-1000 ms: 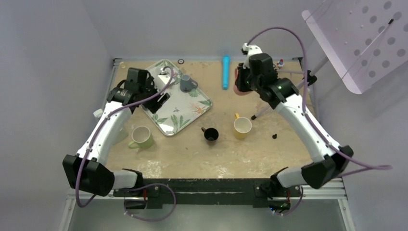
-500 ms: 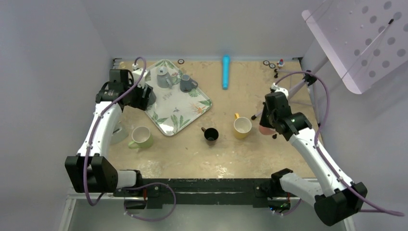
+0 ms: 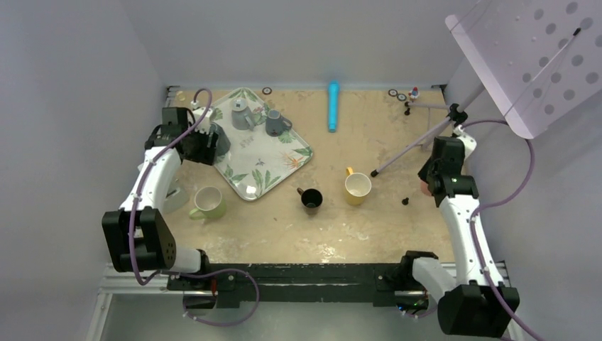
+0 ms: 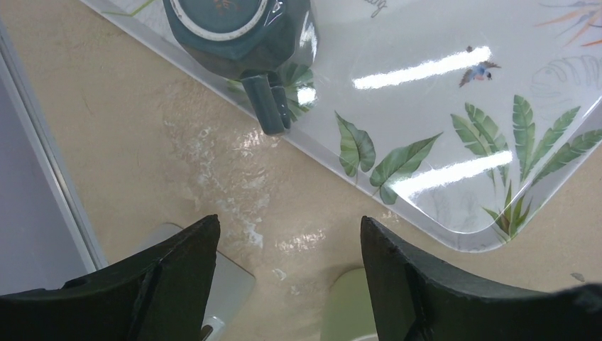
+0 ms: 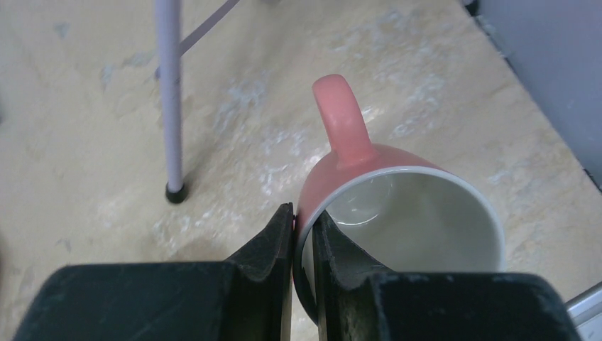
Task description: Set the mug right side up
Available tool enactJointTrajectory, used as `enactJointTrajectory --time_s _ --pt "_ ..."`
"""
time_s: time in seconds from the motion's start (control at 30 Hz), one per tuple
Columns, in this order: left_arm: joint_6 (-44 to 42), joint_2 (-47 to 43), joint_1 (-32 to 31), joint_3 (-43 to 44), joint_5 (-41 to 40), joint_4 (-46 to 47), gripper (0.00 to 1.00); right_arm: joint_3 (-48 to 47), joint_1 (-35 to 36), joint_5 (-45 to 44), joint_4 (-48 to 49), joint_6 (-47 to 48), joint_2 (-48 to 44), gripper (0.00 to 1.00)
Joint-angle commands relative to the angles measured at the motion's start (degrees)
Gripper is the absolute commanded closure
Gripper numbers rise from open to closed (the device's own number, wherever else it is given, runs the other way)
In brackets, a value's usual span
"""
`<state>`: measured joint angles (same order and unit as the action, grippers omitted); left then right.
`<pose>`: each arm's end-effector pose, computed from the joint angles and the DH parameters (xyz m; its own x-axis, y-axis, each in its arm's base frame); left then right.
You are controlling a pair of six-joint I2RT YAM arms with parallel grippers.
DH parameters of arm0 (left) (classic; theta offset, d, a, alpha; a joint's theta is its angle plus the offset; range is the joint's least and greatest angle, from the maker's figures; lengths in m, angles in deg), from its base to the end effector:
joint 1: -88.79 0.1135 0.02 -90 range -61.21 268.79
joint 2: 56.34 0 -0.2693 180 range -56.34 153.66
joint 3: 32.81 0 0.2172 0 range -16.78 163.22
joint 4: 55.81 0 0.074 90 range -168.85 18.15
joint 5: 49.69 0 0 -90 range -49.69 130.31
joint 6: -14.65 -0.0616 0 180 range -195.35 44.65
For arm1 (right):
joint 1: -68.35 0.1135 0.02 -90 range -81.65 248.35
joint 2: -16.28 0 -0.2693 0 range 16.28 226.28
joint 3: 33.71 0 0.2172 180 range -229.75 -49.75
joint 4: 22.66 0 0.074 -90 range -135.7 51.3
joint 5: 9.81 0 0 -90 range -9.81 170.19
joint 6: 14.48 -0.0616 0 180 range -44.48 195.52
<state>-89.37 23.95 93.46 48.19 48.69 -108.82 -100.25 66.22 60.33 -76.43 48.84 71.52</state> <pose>0.2741 0.0134 0.2749 -0.7631 0.1781 -0.6212 0.1991 0.9793 0.0363 0.1759 -0.0275 0.2882 -0.4748 0.4403 -0.7621 0.5580 0.8202 0.1262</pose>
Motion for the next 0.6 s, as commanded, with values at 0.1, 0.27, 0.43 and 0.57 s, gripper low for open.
enactJointTrajectory --time_s 0.1,0.27,0.43,0.57 --pt "3.46 -0.57 2.00 -3.46 6.03 8.10 0.23 1.76 -11.42 0.04 12.55 3.18 4.24 1.00" --pt "3.58 0.69 2.53 -4.12 6.83 11.40 0.23 2.96 -14.64 3.82 15.13 2.62 8.56 1.00" --pt "2.71 5.61 2.54 -2.77 5.68 13.66 0.27 4.31 -15.56 6.40 17.55 2.39 13.22 1.00" --pt "0.28 9.60 2.41 -0.89 4.74 14.99 0.30 4.48 -15.80 6.75 17.75 2.58 15.86 1.00"
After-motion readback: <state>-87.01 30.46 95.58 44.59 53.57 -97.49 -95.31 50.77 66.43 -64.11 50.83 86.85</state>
